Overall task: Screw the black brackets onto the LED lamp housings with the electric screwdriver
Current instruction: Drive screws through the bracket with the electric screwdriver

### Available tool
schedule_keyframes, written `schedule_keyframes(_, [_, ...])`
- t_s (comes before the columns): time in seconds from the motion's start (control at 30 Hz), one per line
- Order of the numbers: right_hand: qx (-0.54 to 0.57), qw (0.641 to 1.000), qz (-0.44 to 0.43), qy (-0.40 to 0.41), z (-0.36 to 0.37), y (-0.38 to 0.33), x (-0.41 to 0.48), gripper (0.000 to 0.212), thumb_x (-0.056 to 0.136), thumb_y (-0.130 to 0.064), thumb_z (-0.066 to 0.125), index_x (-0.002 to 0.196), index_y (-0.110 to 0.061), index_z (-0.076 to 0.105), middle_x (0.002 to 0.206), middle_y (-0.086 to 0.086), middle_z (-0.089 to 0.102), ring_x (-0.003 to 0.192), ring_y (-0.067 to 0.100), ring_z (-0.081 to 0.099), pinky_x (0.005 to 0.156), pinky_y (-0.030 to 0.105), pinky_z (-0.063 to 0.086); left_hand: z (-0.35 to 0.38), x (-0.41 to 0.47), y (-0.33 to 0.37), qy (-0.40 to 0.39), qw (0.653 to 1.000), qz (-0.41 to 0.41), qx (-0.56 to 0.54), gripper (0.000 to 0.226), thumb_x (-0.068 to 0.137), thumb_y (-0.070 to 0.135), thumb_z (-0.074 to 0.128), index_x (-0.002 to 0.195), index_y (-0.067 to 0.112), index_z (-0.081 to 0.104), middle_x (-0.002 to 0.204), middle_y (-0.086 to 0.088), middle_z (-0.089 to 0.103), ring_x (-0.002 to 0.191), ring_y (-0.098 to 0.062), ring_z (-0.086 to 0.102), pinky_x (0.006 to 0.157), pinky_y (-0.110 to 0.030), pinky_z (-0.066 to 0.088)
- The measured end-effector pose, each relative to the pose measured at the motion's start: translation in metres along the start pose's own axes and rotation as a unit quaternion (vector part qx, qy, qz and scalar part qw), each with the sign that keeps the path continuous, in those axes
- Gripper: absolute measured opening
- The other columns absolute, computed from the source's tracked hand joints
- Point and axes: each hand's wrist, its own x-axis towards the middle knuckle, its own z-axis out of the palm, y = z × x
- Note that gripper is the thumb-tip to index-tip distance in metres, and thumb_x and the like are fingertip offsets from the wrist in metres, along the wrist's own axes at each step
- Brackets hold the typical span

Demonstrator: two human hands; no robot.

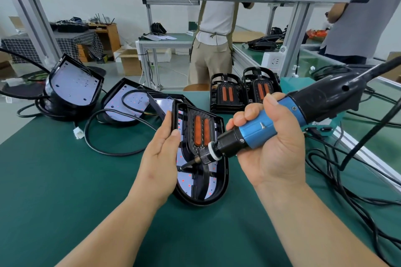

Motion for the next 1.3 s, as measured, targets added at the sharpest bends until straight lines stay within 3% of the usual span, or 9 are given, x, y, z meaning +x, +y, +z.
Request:
schedule_keyframes(0.13, [0.014, 0.999, 0.019, 0.033, -0.002, 0.003, 0.001, 0.017, 0.078, -0.015, 0.067, 0.066, -0.027, 0.063, 0.06, 0.0, 0.053, 0.052, 0.017, 0.055, 0.061, 0.032, 0.052, -0.002, 0.003, -0.003, -0.005, 1.0, -0.01, -0.025, 0.059, 0.087, 0.042, 0.05, 0.146, 0.037, 0.045, 0.142, 0.029, 0.05, 0.134, 0.007, 0.042, 0.12, -0.035, 0.027])
schedule_keyframes(0.33, [0.018, 0.995, 0.038, 0.094, -0.007, 0.006, 0.006, 0.024, 0.071, -0.021, 0.07, 0.08, -0.017, 0.048, 0.061, 0.001, 0.051, 0.052, 0.017, 0.054, 0.061, 0.03, 0.053, -0.005, 0.004, -0.006, -0.017, 1.0, -0.001, -0.006, 0.058, 0.088, 0.045, 0.048, 0.145, 0.042, 0.044, 0.14, 0.037, 0.047, 0.133, 0.014, 0.039, 0.12, -0.034, 0.026])
schedule_keyframes(0.67, [0.011, 0.975, 0.078, 0.21, -0.02, 0.004, 0.015, 0.036, 0.064, -0.035, 0.078, 0.083, -0.016, 0.054, 0.059, 0.0, 0.054, 0.051, 0.016, 0.056, 0.062, 0.031, 0.057, -0.006, 0.007, -0.008, -0.036, 0.997, -0.04, -0.053, 0.052, 0.091, 0.04, 0.051, 0.143, 0.044, 0.045, 0.14, 0.029, 0.053, 0.132, 0.004, 0.047, 0.119, -0.037, 0.029])
schedule_keyframes(0.77, [-0.046, 0.953, 0.103, 0.281, -0.033, -0.015, 0.028, 0.042, 0.076, -0.047, 0.076, 0.089, -0.014, 0.054, 0.058, 0.001, 0.058, 0.049, 0.016, 0.06, 0.06, 0.033, 0.059, -0.009, 0.009, -0.007, -0.037, 0.994, -0.068, -0.083, 0.043, 0.104, 0.028, 0.048, 0.144, 0.042, 0.046, 0.136, 0.027, 0.057, 0.127, 0.004, 0.053, 0.118, -0.038, 0.032])
schedule_keyframes(0.83, [-0.109, 0.931, 0.126, 0.324, -0.046, -0.03, 0.038, 0.041, 0.084, -0.051, 0.071, 0.093, -0.014, 0.055, 0.069, 0.005, 0.06, 0.054, 0.018, 0.063, 0.059, 0.036, 0.059, -0.011, 0.011, -0.006, -0.032, 0.992, -0.076, -0.099, 0.039, 0.105, 0.024, 0.047, 0.138, 0.043, 0.052, 0.131, 0.025, 0.061, 0.123, 0.003, 0.057, 0.116, -0.037, 0.035])
schedule_keyframes(0.93, [-0.207, 0.9, 0.177, 0.341, -0.067, -0.041, 0.045, 0.032, 0.092, -0.04, 0.066, 0.102, -0.011, 0.054, 0.086, 0.012, 0.054, 0.068, 0.026, 0.061, 0.061, 0.041, 0.054, -0.014, 0.013, -0.004, -0.03, 0.988, -0.089, -0.122, 0.04, 0.105, 0.022, 0.045, 0.14, 0.04, 0.05, 0.131, 0.02, 0.063, 0.122, -0.004, 0.059, 0.115, -0.039, 0.035])
schedule_keyframes(1.13, [-0.344, 0.86, 0.229, 0.3, -0.089, -0.04, 0.05, 0.021, 0.096, -0.015, 0.062, 0.111, -0.01, 0.049, 0.088, 0.013, 0.052, 0.063, 0.029, 0.059, 0.061, 0.043, 0.054, -0.017, 0.013, 0.0, -0.053, 0.983, -0.105, -0.139, 0.043, 0.106, 0.021, 0.038, 0.147, 0.034, 0.043, 0.131, 0.013, 0.065, 0.121, -0.012, 0.062, 0.113, -0.045, 0.038])
schedule_keyframes(1.3, [-0.439, 0.825, 0.235, 0.268, -0.094, -0.03, 0.048, 0.007, 0.093, -0.003, 0.06, 0.095, -0.007, 0.055, 0.081, 0.013, 0.059, 0.068, 0.026, 0.055, 0.067, 0.039, 0.05, -0.018, 0.012, -0.001, -0.057, 0.983, -0.101, -0.144, 0.043, 0.106, 0.02, 0.036, 0.144, 0.036, 0.048, 0.13, 0.011, 0.066, 0.118, -0.014, 0.064, 0.108, -0.045, 0.044])
